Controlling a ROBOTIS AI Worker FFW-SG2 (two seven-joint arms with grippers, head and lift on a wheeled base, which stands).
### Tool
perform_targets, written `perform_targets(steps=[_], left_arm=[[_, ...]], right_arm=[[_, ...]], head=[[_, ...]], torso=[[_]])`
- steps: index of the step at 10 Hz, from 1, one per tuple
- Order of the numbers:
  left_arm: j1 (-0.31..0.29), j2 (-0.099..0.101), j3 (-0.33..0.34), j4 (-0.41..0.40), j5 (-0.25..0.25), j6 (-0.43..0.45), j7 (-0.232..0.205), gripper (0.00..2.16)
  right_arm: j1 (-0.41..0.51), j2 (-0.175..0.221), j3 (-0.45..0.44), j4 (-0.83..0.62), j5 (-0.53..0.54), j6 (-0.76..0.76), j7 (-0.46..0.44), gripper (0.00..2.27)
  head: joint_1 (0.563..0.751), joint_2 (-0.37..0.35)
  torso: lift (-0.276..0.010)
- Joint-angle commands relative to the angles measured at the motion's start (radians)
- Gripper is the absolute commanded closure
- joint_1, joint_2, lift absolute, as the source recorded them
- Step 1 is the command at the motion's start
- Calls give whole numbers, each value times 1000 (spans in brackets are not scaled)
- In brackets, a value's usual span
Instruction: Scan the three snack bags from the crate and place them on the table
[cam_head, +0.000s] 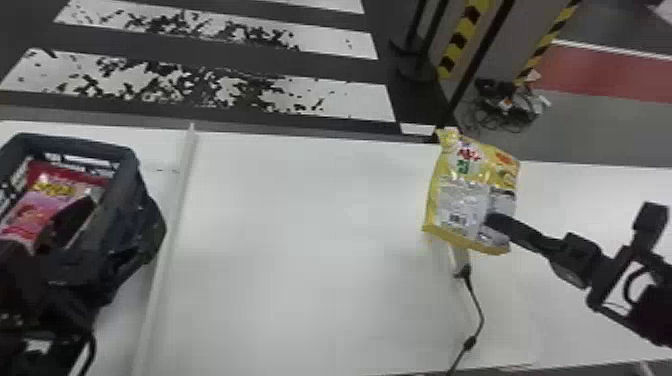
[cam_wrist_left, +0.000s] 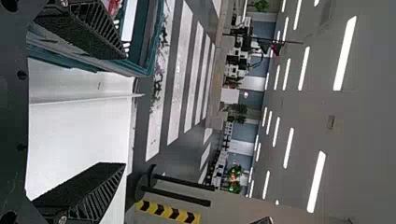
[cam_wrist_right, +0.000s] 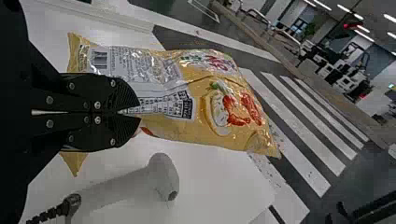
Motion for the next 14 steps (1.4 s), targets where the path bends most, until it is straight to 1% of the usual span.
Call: perform_targets(steps=[1,2,4,5,6,8,9,10,11,12,13,14], left_arm=[[1,0,0,-3,0,0,0,53],[5,0,2,-9,0,0,0,53],[9,3,6,-23,2,0,0,53],[10,5,6,-29,2,0,0,53],[10,5,6,-34,2,0,0,53],[10,6,2,-39,3,0,0,53],[10,8,-1,-40,3,0,3,53],[10,11,-8,-49,3,25,17,53],[10,14,-12,-54,3,31,24,53],[13,14,-17,-63,3,40,31,53],[18,14,-21,-81,3,86,49,53],[22,15,-24,-95,3,117,66,53]], right_arm=[[0,4,-59,54,-62,-90,-53,2256],[4,7,-82,95,-112,-160,-115,2256],[4,7,-100,179,-160,-304,-248,2256],[-5,5,-108,235,-183,-369,-316,2260],[-17,-3,-109,301,-188,-449,-363,2256],[-46,-33,-108,445,-189,-568,-405,2256],[-69,-50,-108,517,-189,-599,-411,2256],[-79,-67,-106,568,-189,-614,-424,2179],[-88,-73,-106,595,-189,-617,-432,1831],[-86,-72,-106,601,-189,-617,-444,653],[-80,-70,-105,601,-191,-617,-467,-2],[-69,-67,-105,601,-195,-620,-477,9]], head=[[695,-264],[695,-282],[695,-339],[695,-350],[695,-350],[695,-350],[695,-350],[695,-350],[695,-350],[695,-350],[695,-350],[695,-350]], torso=[[-62],[-62],[-62],[-62],[-62],[-62],[-62],[-62],[-62],[-62],[-62],[-62]])
